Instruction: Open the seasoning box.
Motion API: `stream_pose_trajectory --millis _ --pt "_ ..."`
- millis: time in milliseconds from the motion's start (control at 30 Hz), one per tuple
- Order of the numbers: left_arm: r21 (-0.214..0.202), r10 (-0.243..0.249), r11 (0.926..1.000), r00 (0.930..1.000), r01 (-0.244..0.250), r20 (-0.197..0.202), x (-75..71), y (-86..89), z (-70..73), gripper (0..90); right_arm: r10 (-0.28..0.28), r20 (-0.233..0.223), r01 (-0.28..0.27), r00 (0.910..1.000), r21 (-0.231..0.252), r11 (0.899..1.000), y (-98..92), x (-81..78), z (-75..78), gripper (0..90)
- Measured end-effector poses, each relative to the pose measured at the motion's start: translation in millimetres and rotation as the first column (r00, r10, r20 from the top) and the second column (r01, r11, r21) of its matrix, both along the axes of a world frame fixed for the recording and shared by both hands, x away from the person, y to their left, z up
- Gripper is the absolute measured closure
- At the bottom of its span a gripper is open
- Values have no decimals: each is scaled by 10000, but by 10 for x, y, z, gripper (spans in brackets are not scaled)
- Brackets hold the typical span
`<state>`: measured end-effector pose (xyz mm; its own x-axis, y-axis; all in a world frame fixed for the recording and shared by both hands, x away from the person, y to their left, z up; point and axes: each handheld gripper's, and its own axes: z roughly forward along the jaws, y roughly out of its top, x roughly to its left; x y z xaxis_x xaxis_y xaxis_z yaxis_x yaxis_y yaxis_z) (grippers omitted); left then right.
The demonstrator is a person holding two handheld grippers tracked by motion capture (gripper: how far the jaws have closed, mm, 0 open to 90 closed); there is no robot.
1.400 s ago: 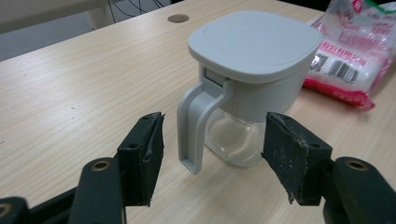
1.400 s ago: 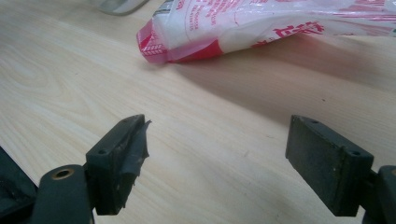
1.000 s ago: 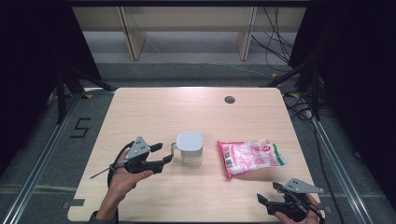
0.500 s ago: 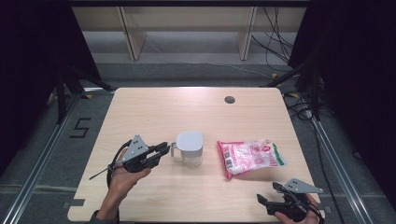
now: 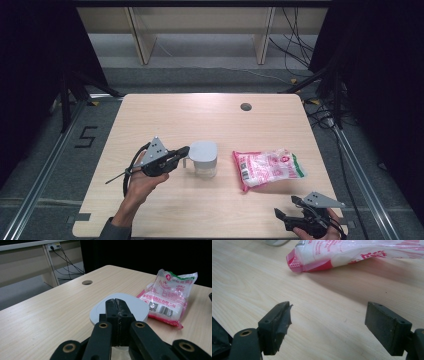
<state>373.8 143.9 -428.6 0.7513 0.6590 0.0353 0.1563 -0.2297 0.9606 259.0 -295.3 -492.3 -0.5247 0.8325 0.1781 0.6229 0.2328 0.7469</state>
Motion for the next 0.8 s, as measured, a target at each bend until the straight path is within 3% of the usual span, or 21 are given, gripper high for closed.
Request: stream_pose_trajectory --millis 67,167,200,233,267,433,533,667,733,767,800 --pt "51 -37 10000 10000 37 -44 44 -14 -14 891 63 36 -62 10000 -132 9999 -3 9 -8 216" --pt "98 102 9999 9997 -99 -235 114 -15 -64 891 -64 19 64 10000 54 10000 11 4 -4 216" --pt "-62 101 9999 9994 -103 -331 140 -14 -88 890 151 324 -148 9994 -79 9999 -7 28 -8 218" --pt "-108 108 9999 9991 -112 -415 161 -11 -109 890 -29 117 28 9999 74 10000 19 6 3 224" --pt "-92 139 9999 9990 -143 -427 174 -12 -126 890 199 365 -192 9991 -178 9997 1 24 1 229" --pt "-50 151 9999 9982 -154 -580 210 -54 -204 883 213 357 -210 9991 -81 9997 23 25 3 222" --pt "52 133 9999 9987 -131 -490 209 -53 -199 880 109 412 -108 9991 -24 9999 59 30 13 204" --pt "-140 228 9996 9983 -236 -539 223 -39 -214 874 471 1006 -450 9938 -224 9987 88 77 35 162" --pt "262 485 9985 9988 -483 -74 247 -5 -201 873 520 1210 -511 9913 -107 9986 144 87 59 157" --pt "-190 379 9991 9974 -391 -615 217 -40 -217 871 572 1384 -555 9887 -159 9983 161 96 65 157" --pt "-189 383 9990 9973 -395 -624 216 -40 -218 871 538 1310 -538 9899 -34 9985 208 89 86 160"
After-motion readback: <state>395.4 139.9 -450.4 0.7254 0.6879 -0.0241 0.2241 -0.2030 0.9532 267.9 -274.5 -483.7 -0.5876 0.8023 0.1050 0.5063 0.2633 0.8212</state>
